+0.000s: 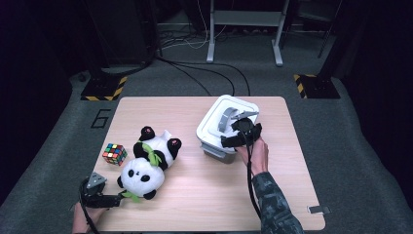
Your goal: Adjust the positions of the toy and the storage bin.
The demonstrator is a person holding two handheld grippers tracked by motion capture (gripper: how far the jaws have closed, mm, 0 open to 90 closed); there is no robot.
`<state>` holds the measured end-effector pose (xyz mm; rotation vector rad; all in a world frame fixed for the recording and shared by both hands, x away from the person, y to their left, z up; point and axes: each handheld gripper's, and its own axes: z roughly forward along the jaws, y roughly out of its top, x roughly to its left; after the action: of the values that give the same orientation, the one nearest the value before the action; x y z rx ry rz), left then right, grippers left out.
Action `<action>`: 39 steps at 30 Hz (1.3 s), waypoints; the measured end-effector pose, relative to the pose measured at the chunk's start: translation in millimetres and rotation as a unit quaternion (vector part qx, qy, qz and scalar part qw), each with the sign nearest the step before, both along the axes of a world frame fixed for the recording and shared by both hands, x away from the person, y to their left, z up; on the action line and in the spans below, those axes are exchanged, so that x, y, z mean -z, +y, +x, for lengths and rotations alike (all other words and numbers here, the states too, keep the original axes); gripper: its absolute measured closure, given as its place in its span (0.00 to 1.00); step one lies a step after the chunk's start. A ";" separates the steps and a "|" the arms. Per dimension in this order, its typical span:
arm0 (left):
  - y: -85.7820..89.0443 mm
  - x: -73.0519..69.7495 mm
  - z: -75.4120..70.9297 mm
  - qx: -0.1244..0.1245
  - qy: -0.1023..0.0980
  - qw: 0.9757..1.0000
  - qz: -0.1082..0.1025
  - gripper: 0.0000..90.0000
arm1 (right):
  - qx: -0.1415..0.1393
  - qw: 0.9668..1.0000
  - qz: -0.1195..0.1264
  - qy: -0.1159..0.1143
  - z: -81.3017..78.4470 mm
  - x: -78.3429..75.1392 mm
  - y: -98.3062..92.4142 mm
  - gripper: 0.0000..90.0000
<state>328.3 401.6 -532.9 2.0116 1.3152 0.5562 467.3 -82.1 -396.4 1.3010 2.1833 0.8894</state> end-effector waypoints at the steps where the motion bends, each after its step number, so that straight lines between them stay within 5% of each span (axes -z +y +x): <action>1: 0.0 -0.1 0.0 0.000 0.001 1.000 0.000 0.00 | -0.001 1.000 -0.001 0.000 0.4 0.0 0.2 0.04; 16: 0.0 0.0 0.0 0.000 0.000 1.000 0.000 0.00 | -0.006 1.000 -0.024 0.007 0.1 -1.9 -6.9 0.03; 29: 0.0 0.0 0.0 0.000 0.000 1.000 0.000 0.00 | 0.011 1.000 -0.015 -0.010 12.1 -3.8 23.3 0.05; 39: 0.3 0.0 0.0 0.000 0.000 1.000 -0.001 0.00 | 0.071 0.997 -0.013 -0.035 30.8 -7.3 36.8 0.15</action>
<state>328.3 401.8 -532.9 2.0098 1.3153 0.5541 498.1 -45.3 -389.1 1.3721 2.0163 0.8352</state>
